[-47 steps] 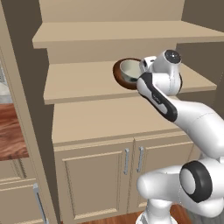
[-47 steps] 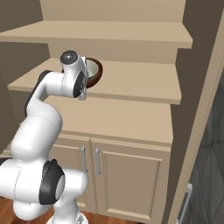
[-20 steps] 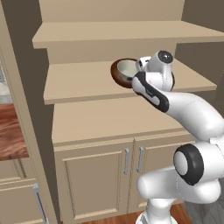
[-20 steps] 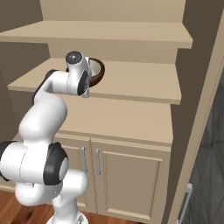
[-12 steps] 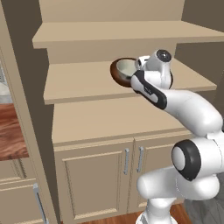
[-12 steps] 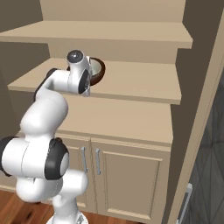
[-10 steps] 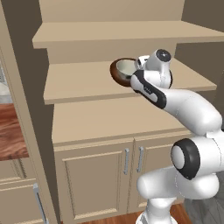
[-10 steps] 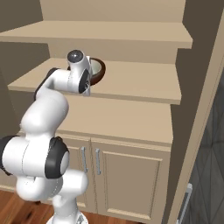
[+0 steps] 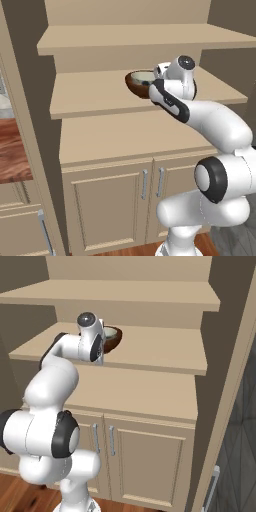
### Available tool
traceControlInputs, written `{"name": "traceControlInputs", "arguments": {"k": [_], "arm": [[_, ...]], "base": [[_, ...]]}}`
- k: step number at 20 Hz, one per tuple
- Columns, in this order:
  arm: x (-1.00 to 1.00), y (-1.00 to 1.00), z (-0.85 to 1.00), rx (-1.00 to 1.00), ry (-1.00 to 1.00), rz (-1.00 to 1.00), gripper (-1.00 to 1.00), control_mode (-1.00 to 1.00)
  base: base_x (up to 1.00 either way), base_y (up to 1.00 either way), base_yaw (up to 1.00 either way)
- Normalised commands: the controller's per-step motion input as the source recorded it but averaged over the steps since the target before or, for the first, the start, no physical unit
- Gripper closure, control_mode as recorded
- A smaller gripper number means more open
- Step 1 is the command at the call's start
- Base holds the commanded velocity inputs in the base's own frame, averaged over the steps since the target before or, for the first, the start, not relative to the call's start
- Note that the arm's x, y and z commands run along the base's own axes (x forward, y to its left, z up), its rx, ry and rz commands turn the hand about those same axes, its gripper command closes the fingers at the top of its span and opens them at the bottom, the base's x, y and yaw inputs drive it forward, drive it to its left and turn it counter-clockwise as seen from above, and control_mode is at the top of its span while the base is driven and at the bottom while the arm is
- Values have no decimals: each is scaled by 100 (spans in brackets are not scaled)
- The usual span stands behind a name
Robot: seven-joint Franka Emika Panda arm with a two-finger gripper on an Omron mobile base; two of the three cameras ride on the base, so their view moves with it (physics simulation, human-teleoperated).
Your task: Pick up the bowls on the counter and stack them on top of one another in the open cabinet. Place the smaller bowl on top of the larger bowl.
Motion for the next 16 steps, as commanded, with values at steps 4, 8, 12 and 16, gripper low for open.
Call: {"name": "traceControlInputs", "arguments": {"k": [4,8,12,16], "arm": [[0,0,2,0,-12,0,-100,-100],[-2,0,12,0,-16,0,-100,-100],[-12,0,15,0,-15,0,-100,-100],[-15,-1,24,0,-8,0,-100,-100]], "base": [[0,0,0],[0,0,0],[0,0,0],[0,0,0]]}}
